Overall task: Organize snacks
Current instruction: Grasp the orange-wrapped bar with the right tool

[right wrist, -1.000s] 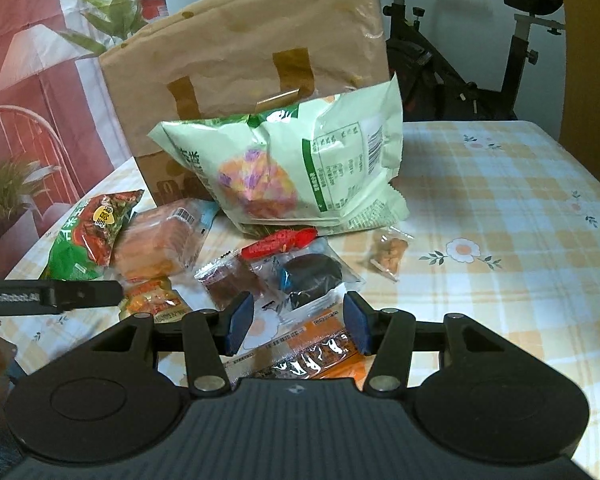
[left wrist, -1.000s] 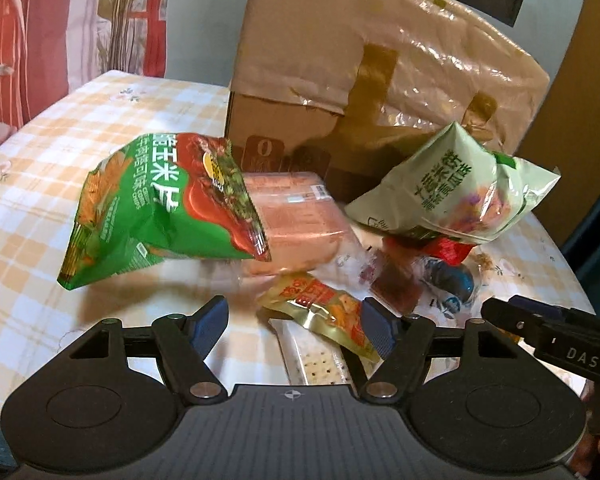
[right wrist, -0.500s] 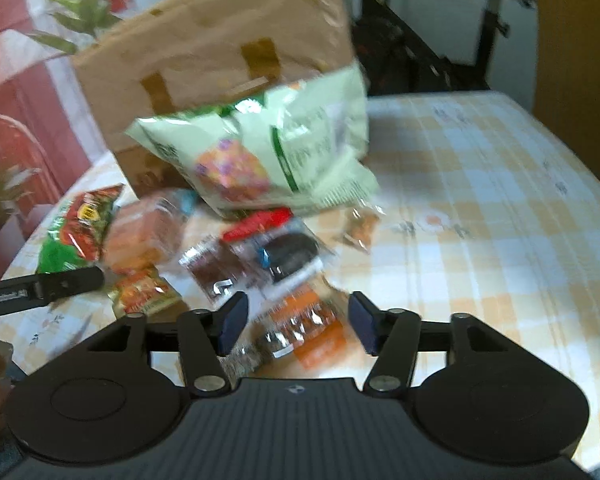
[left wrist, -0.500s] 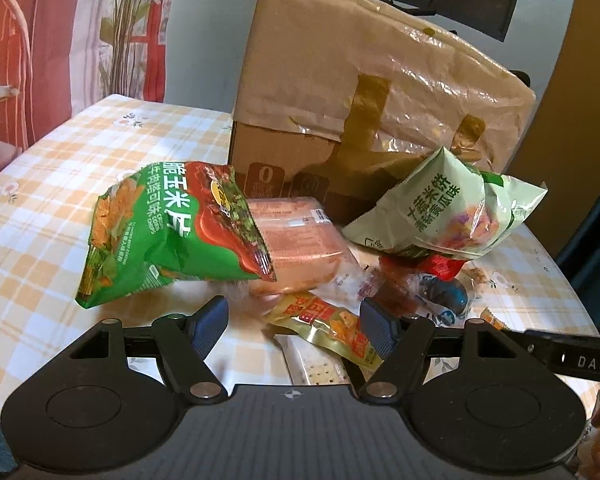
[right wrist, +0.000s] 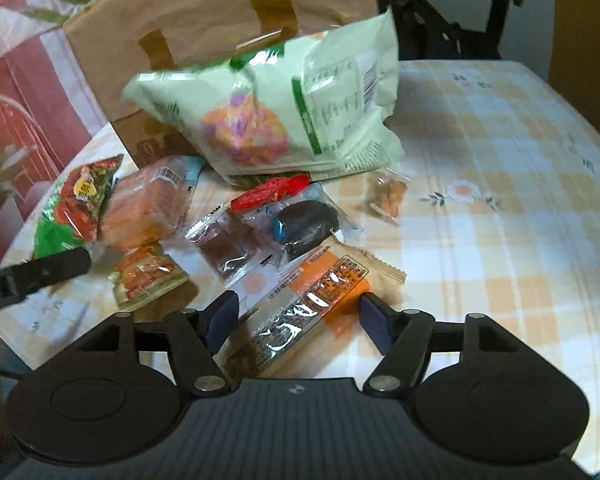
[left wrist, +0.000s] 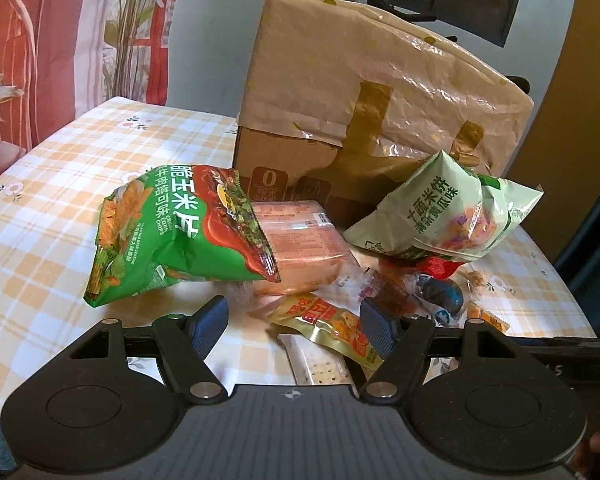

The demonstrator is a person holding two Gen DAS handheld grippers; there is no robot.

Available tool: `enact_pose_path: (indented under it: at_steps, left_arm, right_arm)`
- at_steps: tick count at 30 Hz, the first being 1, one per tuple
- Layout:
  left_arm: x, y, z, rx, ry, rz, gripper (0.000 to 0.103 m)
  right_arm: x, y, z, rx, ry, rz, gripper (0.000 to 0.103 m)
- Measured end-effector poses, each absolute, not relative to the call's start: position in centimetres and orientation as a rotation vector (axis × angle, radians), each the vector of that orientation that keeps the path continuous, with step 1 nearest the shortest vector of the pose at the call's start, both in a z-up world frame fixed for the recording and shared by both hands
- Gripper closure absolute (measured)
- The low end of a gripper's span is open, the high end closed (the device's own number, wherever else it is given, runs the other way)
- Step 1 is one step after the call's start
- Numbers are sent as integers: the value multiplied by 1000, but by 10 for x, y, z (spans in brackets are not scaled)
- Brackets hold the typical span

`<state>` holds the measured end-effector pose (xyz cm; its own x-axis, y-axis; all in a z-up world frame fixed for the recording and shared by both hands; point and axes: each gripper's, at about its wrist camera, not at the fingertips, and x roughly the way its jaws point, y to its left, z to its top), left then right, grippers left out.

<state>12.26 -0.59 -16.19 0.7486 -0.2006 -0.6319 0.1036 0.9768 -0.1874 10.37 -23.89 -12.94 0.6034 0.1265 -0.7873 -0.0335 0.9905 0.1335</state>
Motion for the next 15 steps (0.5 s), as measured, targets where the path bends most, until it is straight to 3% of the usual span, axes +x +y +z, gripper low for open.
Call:
enact_pose_path:
  at_steps: [9,15]
  left_arm:
    - [121,-4,-162,-144,703,-169,29]
    - [122,-5,-163,-145,712,-167,29]
  right_arm:
    - [102,-241,-131,17,892,112,31]
    - [111,-262,-125,-19,859,7,40]
